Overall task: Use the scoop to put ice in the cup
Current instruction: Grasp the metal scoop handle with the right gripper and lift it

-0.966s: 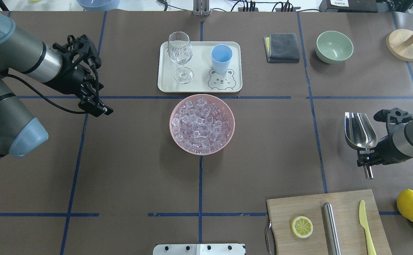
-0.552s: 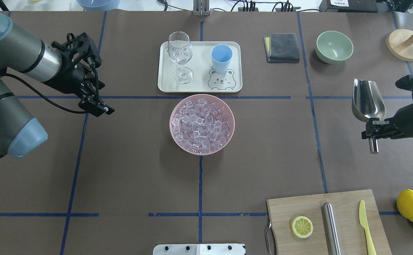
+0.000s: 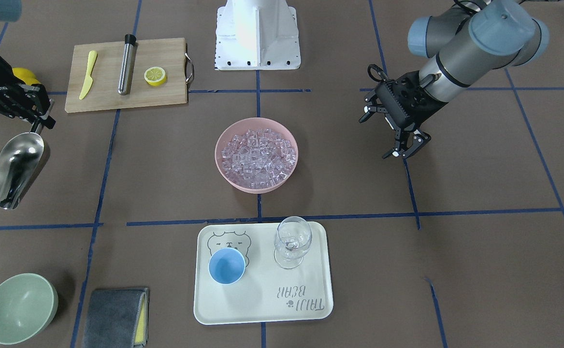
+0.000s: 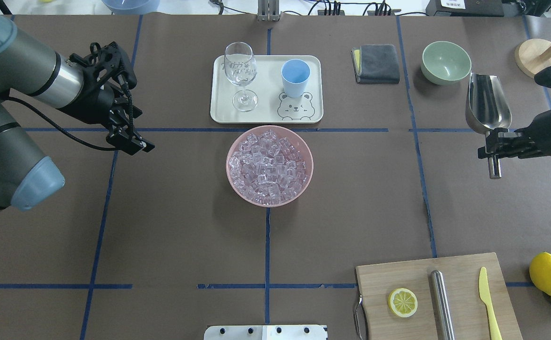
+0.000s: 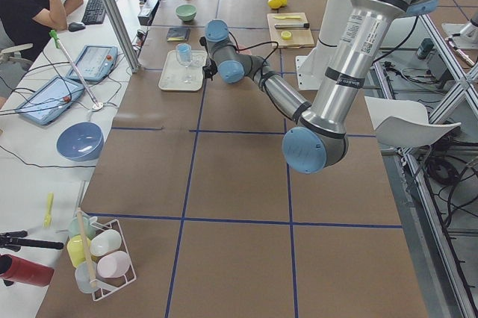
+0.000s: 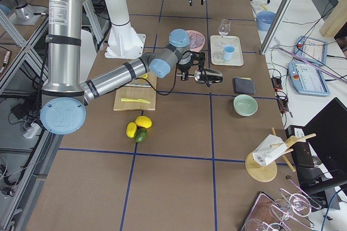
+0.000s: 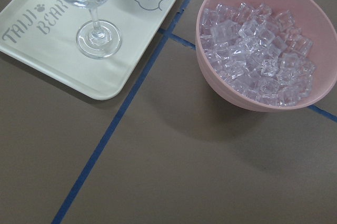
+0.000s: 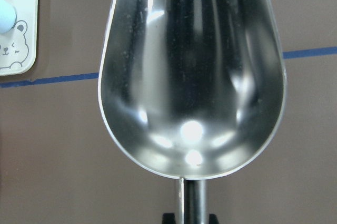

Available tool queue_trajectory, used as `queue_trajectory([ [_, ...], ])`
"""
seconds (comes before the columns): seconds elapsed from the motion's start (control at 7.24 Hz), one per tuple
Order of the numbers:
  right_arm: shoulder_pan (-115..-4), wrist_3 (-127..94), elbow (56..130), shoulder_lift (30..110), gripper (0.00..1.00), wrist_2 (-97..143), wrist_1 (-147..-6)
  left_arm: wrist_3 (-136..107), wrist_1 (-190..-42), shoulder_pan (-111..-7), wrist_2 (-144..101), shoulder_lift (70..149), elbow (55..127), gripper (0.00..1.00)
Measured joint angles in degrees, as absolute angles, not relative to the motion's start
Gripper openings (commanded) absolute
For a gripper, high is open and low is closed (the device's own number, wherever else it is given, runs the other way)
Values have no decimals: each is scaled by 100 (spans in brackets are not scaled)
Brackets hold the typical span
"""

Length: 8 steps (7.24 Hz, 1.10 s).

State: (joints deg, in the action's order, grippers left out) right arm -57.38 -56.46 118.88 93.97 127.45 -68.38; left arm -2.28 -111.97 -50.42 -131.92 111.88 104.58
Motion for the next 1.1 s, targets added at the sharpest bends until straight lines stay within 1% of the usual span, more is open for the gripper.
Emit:
queue_trajectory([
  [0.41, -5461, -4043, 11936, 9358, 0, 11983, -7483, -228, -11197, -5038, -13192, 11197, 10442, 100],
  [0.69, -5249, -3374, 12034, 9044, 0, 11548, -8124, -228, -11197, -5037, -13192, 11200, 10444, 100],
  [1.1, -5334, -1908, 12021, 8669, 0, 11512, -8771, -215, -11221, -5033, -13192, 11236, 10390, 100],
])
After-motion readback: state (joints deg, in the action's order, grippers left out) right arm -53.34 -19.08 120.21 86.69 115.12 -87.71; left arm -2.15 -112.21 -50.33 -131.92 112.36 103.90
